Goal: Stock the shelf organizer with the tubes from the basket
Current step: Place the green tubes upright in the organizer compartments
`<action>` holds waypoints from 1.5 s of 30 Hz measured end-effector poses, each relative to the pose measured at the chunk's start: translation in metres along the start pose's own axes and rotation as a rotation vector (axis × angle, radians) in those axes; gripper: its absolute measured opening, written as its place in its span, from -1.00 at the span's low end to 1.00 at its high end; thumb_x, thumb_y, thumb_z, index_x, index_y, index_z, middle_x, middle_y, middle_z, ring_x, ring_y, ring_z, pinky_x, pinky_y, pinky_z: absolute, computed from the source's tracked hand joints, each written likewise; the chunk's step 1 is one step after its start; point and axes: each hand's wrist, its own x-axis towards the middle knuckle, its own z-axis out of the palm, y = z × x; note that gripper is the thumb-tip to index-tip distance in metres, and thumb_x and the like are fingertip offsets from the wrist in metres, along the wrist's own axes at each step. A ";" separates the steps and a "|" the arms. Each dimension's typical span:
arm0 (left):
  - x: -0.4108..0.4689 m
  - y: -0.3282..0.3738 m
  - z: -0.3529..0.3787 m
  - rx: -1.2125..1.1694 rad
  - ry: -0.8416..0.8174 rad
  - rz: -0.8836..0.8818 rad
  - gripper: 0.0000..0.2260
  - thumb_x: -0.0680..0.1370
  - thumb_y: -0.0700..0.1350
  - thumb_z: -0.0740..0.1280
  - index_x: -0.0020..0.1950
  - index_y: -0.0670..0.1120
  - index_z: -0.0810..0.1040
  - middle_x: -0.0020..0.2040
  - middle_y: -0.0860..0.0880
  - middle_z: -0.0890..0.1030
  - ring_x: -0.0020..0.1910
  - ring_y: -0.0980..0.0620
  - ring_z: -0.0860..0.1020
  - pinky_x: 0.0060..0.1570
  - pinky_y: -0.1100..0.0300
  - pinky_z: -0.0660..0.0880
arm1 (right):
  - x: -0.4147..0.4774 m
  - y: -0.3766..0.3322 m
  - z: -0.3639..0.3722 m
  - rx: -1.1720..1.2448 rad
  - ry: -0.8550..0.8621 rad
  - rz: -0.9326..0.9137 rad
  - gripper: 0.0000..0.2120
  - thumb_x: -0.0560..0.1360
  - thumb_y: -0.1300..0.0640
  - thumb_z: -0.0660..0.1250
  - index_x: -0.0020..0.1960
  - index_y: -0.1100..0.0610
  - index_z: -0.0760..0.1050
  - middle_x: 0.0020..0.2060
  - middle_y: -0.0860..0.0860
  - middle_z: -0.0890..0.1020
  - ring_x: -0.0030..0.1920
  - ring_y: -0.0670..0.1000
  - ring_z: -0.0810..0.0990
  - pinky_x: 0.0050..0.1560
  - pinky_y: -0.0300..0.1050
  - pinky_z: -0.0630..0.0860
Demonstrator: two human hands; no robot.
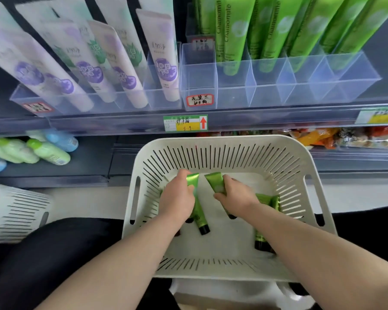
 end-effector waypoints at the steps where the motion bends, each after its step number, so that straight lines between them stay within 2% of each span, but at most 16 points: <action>1: -0.003 0.004 -0.005 -0.017 0.018 0.018 -0.77 0.61 -0.15 0.25 0.25 0.04 0.37 -0.14 0.01 0.55 -0.23 -0.04 0.55 -0.28 0.05 0.53 | -0.005 -0.003 -0.010 0.018 0.046 -0.028 -0.67 0.53 -0.04 0.28 0.17 0.10 0.31 0.03 0.08 0.55 0.04 0.15 0.54 -0.12 -0.05 0.42; 5: -0.014 0.027 -0.036 -0.028 0.109 0.121 -0.74 0.61 -0.14 0.28 0.28 0.05 0.39 -0.19 0.08 0.52 -0.30 0.08 0.52 -0.33 0.13 0.44 | -0.029 -0.014 -0.052 0.046 0.237 -0.109 -0.51 0.51 -0.06 0.32 0.35 0.11 0.31 0.14 0.07 0.58 0.12 0.14 0.54 0.04 -0.01 0.49; 7: -0.018 0.043 -0.055 -0.039 0.180 0.156 -0.74 0.61 -0.14 0.28 0.27 0.05 0.40 -0.21 0.09 0.49 -0.28 0.05 0.51 -0.28 0.14 0.37 | -0.040 -0.021 -0.074 0.088 0.330 -0.132 -0.51 0.52 -0.07 0.30 0.36 0.11 0.33 0.17 0.07 0.55 0.16 0.14 0.52 0.08 0.00 0.47; 10: -0.020 0.069 -0.084 -0.108 0.281 0.204 -0.76 0.60 -0.15 0.28 0.25 0.03 0.43 -0.08 -0.05 0.58 -0.08 -0.12 0.55 -0.14 0.07 0.45 | -0.059 -0.034 -0.110 0.118 0.483 -0.186 -0.59 0.52 -0.06 0.30 0.29 0.12 0.39 0.13 0.07 0.55 0.13 0.15 0.52 0.02 0.01 0.45; 12: -0.022 0.088 -0.105 -0.162 0.328 0.264 -0.78 0.60 -0.15 0.27 0.23 0.03 0.45 0.00 -0.06 0.60 -0.03 -0.11 0.55 -0.04 0.04 0.49 | -0.075 -0.043 -0.135 0.132 0.601 -0.246 -0.64 0.51 -0.02 0.32 0.25 0.09 0.39 0.08 0.04 0.58 0.07 0.13 0.55 -0.03 -0.01 0.46; 15: -0.026 0.121 -0.136 -0.233 0.406 0.355 -0.80 0.60 -0.15 0.27 0.22 0.01 0.47 -0.02 -0.02 0.58 -0.08 -0.02 0.53 -0.10 0.13 0.44 | -0.096 -0.055 -0.173 0.153 0.747 -0.314 -0.67 0.53 -0.01 0.31 0.25 0.05 0.39 0.03 0.00 0.59 0.02 0.09 0.56 -0.08 -0.03 0.46; 17: -0.026 0.143 -0.156 -0.261 0.487 0.403 -0.80 0.60 -0.16 0.28 0.20 0.01 0.48 -0.06 0.02 0.56 -0.14 0.02 0.50 -0.16 0.19 0.36 | -0.104 -0.061 -0.196 0.173 0.817 -0.346 -0.67 0.55 0.00 0.29 0.26 0.07 0.40 0.06 0.02 0.57 0.03 0.10 0.55 -0.09 -0.01 0.46; 20: -0.019 0.173 -0.181 -0.255 0.580 0.462 -0.79 0.59 -0.18 0.29 0.21 0.00 0.49 -0.06 0.06 0.53 -0.14 0.05 0.48 -0.15 0.22 0.34 | -0.106 -0.065 -0.225 0.176 0.906 -0.376 -0.67 0.55 0.02 0.29 0.27 0.10 0.42 0.09 0.01 0.55 0.00 0.09 0.54 -0.13 -0.05 0.43; 23: -0.001 0.197 -0.201 -0.220 0.606 0.478 -0.80 0.59 -0.18 0.28 0.20 0.00 0.48 -0.11 -0.01 0.54 -0.21 -0.03 0.49 -0.18 0.11 0.45 | -0.103 -0.068 -0.248 0.202 0.950 -0.394 -0.68 0.53 0.05 0.32 0.26 0.05 0.42 -0.09 -0.08 0.50 -0.16 0.01 0.46 -0.20 -0.14 0.31; 25: 0.016 0.209 -0.212 -0.146 0.629 0.465 -0.79 0.58 -0.18 0.29 0.19 0.00 0.50 -0.06 -0.06 0.57 -0.19 -0.05 0.49 -0.17 0.10 0.45 | -0.098 -0.070 -0.259 0.224 0.965 -0.409 -0.70 0.52 0.07 0.33 0.24 0.03 0.42 -0.16 -0.12 0.46 -0.21 -0.02 0.42 -0.21 -0.13 0.31; 28: 0.047 0.220 -0.224 0.024 0.601 0.437 -0.77 0.56 -0.20 0.29 0.20 -0.02 0.51 0.07 -0.11 0.58 -0.09 -0.04 0.45 -0.14 0.15 0.37 | -0.087 -0.074 -0.270 0.222 0.965 -0.452 -0.71 0.52 0.09 0.33 0.22 0.04 0.42 -0.13 -0.12 0.48 -0.22 -0.03 0.45 -0.24 -0.10 0.36; 32: 0.082 0.228 -0.230 0.229 0.440 0.391 -0.69 0.54 -0.25 0.30 0.28 -0.07 0.50 0.26 -0.13 0.51 0.17 -0.15 0.49 -0.04 0.17 0.36 | -0.071 -0.078 -0.277 0.202 0.926 -0.484 -0.72 0.52 0.10 0.33 0.22 0.04 0.44 -0.08 -0.10 0.53 -0.19 -0.04 0.43 -0.25 -0.10 0.34; 36: 0.099 0.233 -0.228 0.420 0.364 0.347 -0.66 0.51 -0.29 0.27 0.27 -0.07 0.49 0.24 -0.15 0.51 0.13 -0.20 0.51 -0.10 0.13 0.38 | -0.064 -0.079 -0.281 0.180 0.887 -0.506 -0.72 0.50 0.10 0.35 0.21 0.02 0.46 -0.06 -0.03 0.59 -0.01 0.03 0.48 -0.13 -0.03 0.46; 42: 0.114 0.225 -0.225 0.457 0.338 0.310 -0.65 0.50 -0.34 0.21 0.26 -0.11 0.48 0.20 -0.18 0.52 0.11 -0.22 0.51 -0.09 0.07 0.42 | -0.059 -0.085 -0.283 0.122 0.938 -0.521 -0.73 0.51 0.15 0.33 0.20 0.03 0.45 -0.12 -0.07 0.59 -0.13 -0.01 0.48 -0.23 -0.10 0.37; 45: 0.110 0.217 -0.228 0.407 0.383 0.342 -0.64 0.50 -0.37 0.21 0.25 -0.09 0.47 0.19 -0.17 0.52 0.07 -0.20 0.52 -0.09 0.05 0.46 | -0.054 -0.095 -0.286 0.104 0.961 -0.506 -0.72 0.52 0.16 0.32 0.21 0.05 0.44 -0.22 -0.09 0.51 -0.20 -0.02 0.44 -0.24 -0.10 0.32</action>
